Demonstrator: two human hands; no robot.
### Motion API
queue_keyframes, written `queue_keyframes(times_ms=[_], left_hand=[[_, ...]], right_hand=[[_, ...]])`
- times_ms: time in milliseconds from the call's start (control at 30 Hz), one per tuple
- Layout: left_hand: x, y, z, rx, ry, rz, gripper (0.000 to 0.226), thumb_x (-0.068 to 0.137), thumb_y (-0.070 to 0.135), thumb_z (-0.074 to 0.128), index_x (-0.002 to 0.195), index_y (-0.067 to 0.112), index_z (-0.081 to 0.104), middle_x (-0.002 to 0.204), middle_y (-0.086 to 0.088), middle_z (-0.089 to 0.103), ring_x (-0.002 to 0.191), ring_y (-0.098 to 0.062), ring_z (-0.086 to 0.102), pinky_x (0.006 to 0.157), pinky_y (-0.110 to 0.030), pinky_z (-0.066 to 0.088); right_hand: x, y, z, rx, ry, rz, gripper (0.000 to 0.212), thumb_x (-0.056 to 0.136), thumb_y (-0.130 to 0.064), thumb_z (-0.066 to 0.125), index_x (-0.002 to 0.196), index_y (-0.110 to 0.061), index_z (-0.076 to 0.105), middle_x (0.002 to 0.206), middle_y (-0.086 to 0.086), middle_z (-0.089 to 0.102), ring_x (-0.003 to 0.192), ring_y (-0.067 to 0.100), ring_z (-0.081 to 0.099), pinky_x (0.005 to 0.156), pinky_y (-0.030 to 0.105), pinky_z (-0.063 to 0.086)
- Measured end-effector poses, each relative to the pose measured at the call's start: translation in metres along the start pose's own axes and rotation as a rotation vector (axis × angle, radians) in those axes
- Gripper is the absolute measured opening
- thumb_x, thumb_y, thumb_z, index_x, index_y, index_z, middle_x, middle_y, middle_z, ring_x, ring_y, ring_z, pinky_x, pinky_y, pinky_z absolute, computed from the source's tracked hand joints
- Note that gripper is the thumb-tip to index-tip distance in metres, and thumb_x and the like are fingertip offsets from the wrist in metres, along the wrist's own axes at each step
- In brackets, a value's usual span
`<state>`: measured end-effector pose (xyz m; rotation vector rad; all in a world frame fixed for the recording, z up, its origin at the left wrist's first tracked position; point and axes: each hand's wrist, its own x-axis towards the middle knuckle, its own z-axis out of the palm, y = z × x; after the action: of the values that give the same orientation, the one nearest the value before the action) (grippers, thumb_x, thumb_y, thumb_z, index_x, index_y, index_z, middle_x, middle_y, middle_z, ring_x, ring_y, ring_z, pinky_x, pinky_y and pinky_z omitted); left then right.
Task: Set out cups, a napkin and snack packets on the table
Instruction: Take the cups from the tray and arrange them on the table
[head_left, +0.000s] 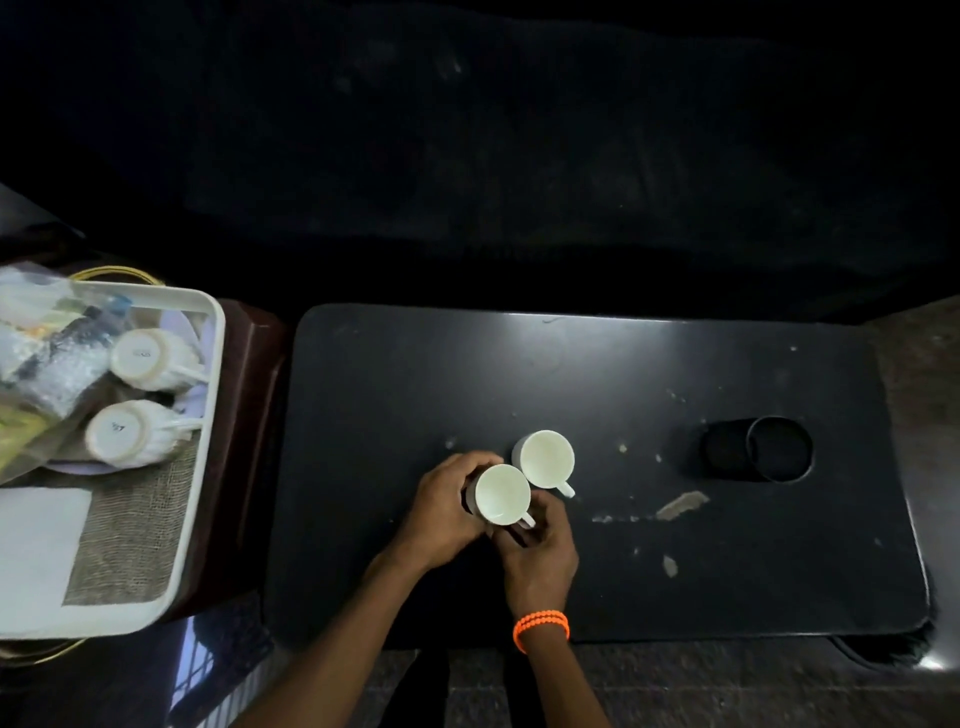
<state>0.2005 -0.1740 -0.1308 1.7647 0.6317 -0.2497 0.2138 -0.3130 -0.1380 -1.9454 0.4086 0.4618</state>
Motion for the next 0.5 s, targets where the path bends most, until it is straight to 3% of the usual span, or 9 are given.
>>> queue_keyframes(times_ms=[100, 200, 300, 367, 433, 500], left_hand=[[0.000, -0.003, 0.004, 0.027, -0.002, 0.004, 0.072, 0.060, 0.010, 0.074, 0.130, 0.024, 0.067, 0.129, 0.007, 0.065, 0.118, -0.006, 0.066, 0.102, -0.032, 0.055], [-0.002, -0.010, -0.002, 0.068, -0.018, -0.009, 0.080, 0.063, -0.006, 0.070, 0.138, 0.021, 0.063, 0.138, 0.004, 0.060, 0.127, -0.010, 0.061, 0.110, -0.033, 0.051], [-0.008, -0.020, -0.024, 0.090, 0.015, -0.044, 0.082, 0.069, -0.012, 0.065, 0.141, 0.028, 0.060, 0.144, 0.008, 0.055, 0.133, -0.006, 0.055, 0.115, -0.027, 0.047], [-0.015, -0.025, -0.049, 0.076, 0.091, -0.047, 0.078, 0.076, -0.012, 0.066, 0.139, 0.034, 0.060, 0.140, 0.012, 0.055, 0.128, -0.003, 0.057, 0.112, -0.022, 0.048], [-0.023, -0.026, -0.079, 0.065, 0.236, -0.033, 0.071, 0.082, -0.012, 0.067, 0.135, 0.034, 0.062, 0.133, 0.010, 0.059, 0.119, -0.001, 0.060, 0.104, -0.020, 0.053], [-0.031, -0.026, -0.114, 0.047, 0.452, -0.003, 0.061, 0.083, -0.012, 0.067, 0.127, 0.030, 0.066, 0.123, 0.005, 0.065, 0.109, -0.006, 0.066, 0.088, -0.022, 0.060]], right_hand=[[0.001, 0.004, 0.000, -0.041, 0.023, 0.022, 0.058, 0.069, 0.008, 0.085, 0.117, -0.018, 0.064, 0.114, 0.001, 0.069, 0.103, 0.018, 0.070, 0.088, 0.032, 0.062], [-0.002, 0.007, 0.005, -0.025, 0.079, 0.157, 0.074, 0.068, 0.012, 0.085, 0.131, -0.011, 0.054, 0.115, 0.011, 0.064, 0.102, 0.023, 0.070, 0.094, 0.036, 0.059], [-0.012, 0.006, 0.016, 0.031, 0.152, 0.361, 0.077, 0.067, 0.011, 0.087, 0.132, 0.002, 0.048, 0.104, 0.024, 0.064, 0.091, 0.030, 0.066, 0.089, 0.036, 0.052], [-0.022, 0.005, 0.028, 0.016, 0.133, 0.497, 0.071, 0.068, 0.002, 0.091, 0.126, 0.005, 0.049, 0.097, 0.022, 0.065, 0.088, 0.030, 0.065, 0.089, 0.036, 0.049], [-0.033, 0.001, 0.047, 0.005, 0.042, 0.600, 0.060, 0.073, -0.007, 0.090, 0.118, 0.007, 0.054, 0.086, 0.022, 0.069, 0.080, 0.033, 0.067, 0.091, 0.044, 0.054], [-0.046, -0.009, 0.073, 0.025, -0.131, 0.606, 0.037, 0.081, -0.004, 0.083, 0.105, 0.006, 0.057, 0.065, 0.017, 0.062, 0.058, 0.027, 0.059, 0.072, 0.045, 0.056]])
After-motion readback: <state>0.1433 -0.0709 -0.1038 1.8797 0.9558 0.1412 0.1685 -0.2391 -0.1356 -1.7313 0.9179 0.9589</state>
